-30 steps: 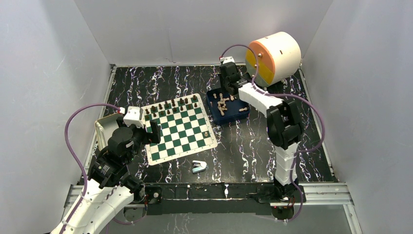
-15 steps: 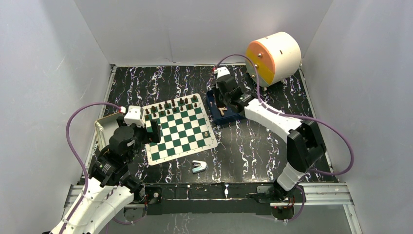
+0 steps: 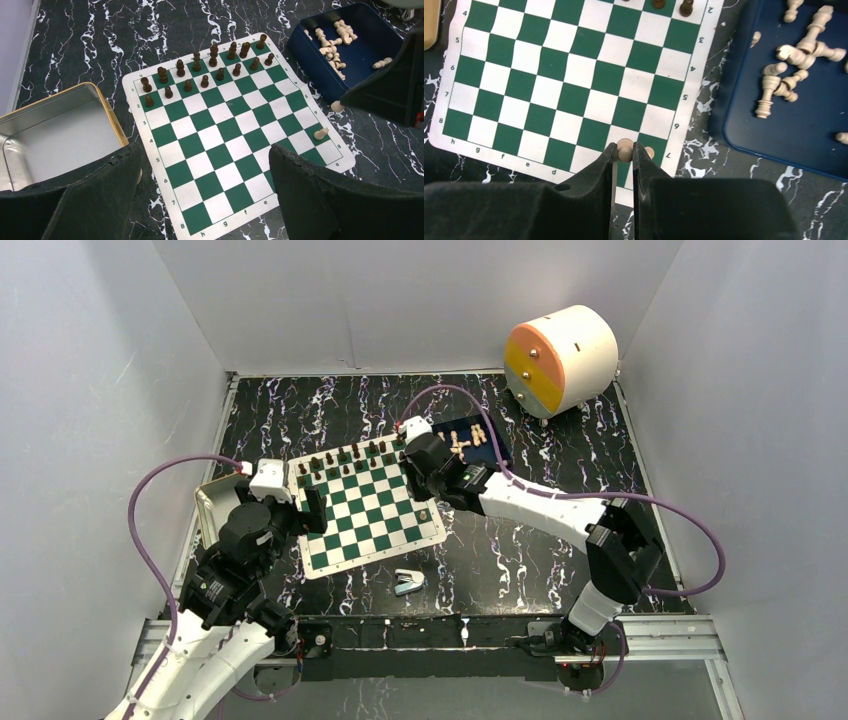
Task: Set up the chess pieces on the board
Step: Place the chess piece on the chessboard.
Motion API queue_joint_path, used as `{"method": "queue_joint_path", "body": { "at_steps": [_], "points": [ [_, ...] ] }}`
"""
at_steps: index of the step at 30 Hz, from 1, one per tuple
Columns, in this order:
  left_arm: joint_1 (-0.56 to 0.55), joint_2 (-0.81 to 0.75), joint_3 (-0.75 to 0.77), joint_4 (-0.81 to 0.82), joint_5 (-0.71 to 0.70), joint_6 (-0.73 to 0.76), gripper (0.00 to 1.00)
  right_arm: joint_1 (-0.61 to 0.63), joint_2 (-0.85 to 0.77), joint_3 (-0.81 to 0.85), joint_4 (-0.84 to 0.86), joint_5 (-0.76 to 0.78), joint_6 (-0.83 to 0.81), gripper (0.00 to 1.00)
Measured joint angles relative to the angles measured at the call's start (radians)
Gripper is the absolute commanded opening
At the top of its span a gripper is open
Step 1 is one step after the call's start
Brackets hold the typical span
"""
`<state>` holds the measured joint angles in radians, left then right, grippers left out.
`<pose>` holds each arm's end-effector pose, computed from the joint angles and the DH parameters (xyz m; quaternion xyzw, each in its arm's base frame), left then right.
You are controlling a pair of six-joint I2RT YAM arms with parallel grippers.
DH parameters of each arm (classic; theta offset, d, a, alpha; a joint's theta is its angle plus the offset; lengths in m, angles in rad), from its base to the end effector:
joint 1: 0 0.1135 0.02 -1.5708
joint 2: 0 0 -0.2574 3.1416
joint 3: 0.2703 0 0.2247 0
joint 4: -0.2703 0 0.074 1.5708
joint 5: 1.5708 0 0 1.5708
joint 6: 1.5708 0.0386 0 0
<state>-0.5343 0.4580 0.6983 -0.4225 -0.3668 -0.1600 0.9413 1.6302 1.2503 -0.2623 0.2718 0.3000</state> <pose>0.0874 -0.0356 0.3172 0.0259 0.7641 -0.0822 0.6393 0.2131 0.2749 0.2793 -0.2216 0.8599 0.1595 0.4314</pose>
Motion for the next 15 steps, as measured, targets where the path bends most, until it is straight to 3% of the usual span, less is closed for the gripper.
{"method": "queue_joint_path", "body": {
  "at_steps": [15],
  "points": [
    [0.0, -0.003, -0.001, 0.003, -0.007, 0.0, 0.95, 0.101, 0.107, -0.034, 0.007, 0.082, 0.116, 0.22]
  ]
}}
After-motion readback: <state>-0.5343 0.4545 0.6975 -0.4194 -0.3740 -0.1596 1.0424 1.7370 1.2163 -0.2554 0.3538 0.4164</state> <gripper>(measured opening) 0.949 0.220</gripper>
